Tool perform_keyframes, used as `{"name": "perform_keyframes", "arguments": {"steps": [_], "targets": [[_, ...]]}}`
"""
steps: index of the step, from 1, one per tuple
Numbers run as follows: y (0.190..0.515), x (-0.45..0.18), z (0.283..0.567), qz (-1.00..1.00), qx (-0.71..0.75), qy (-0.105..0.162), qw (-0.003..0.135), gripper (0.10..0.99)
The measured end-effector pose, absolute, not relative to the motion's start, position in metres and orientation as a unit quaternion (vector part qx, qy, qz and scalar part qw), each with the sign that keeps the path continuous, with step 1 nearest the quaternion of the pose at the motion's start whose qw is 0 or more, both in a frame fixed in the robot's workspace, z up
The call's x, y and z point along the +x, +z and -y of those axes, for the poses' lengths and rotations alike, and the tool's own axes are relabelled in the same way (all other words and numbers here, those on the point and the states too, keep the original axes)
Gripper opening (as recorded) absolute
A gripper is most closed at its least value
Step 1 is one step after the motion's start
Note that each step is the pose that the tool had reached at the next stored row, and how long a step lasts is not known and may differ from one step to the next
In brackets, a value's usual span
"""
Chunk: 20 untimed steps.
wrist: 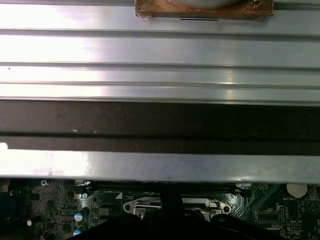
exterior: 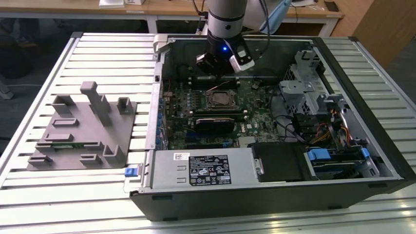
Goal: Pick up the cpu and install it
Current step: 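Install the first cpu locking lever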
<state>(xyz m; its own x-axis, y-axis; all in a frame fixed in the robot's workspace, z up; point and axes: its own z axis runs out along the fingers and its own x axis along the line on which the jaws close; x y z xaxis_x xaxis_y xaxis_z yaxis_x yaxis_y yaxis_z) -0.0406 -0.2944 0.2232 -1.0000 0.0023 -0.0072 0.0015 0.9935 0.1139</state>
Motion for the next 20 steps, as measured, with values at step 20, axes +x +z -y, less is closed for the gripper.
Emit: {"name": "perform_keyframes", "arguments": {"steps": [20], "targets": [[0.2188, -0.0317, 0.2937, -0.998, 0.001, 0.057, 0.004, 0.106]]}}
